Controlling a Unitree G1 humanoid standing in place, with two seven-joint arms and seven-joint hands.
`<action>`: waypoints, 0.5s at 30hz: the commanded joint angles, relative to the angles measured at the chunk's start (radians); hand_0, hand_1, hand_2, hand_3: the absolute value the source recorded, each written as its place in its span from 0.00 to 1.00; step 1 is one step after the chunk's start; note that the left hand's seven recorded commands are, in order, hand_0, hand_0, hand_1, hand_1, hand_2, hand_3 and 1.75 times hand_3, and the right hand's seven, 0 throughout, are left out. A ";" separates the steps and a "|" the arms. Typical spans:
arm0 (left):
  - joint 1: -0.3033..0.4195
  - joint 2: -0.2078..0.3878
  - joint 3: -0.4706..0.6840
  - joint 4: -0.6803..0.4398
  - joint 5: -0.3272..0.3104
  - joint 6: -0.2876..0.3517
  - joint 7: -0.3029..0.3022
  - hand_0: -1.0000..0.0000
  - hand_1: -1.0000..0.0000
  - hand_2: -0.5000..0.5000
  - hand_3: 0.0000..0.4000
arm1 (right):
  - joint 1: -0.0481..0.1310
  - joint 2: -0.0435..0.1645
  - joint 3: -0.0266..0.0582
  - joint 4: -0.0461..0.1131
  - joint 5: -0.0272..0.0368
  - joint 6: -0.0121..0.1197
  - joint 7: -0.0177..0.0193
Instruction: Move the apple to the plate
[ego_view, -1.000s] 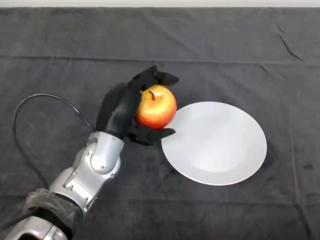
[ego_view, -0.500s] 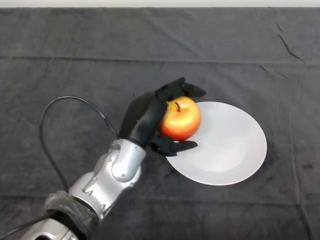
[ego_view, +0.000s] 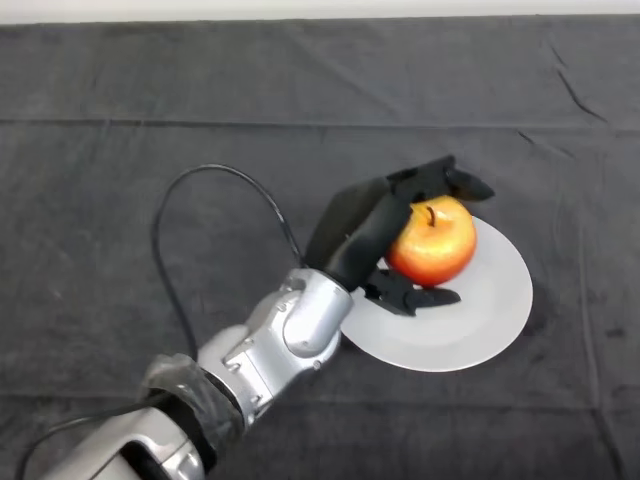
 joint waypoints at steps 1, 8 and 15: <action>-0.057 0.009 -0.025 0.034 -0.036 -0.013 0.016 0.00 0.00 0.50 1.00 | 0.012 -0.001 -0.0019 -0.036 0.0186 0.000 -0.0019; -0.065 0.006 -0.099 0.082 -0.080 -0.035 0.004 0.00 0.00 0.50 1.00 | 0.012 -0.002 -0.0025 -0.034 0.0190 0.000 -0.0009; -0.069 0.004 -0.164 0.123 -0.120 -0.038 -0.022 0.00 0.00 0.50 1.00 | 0.011 -0.003 -0.0031 -0.031 0.0193 0.000 0.0003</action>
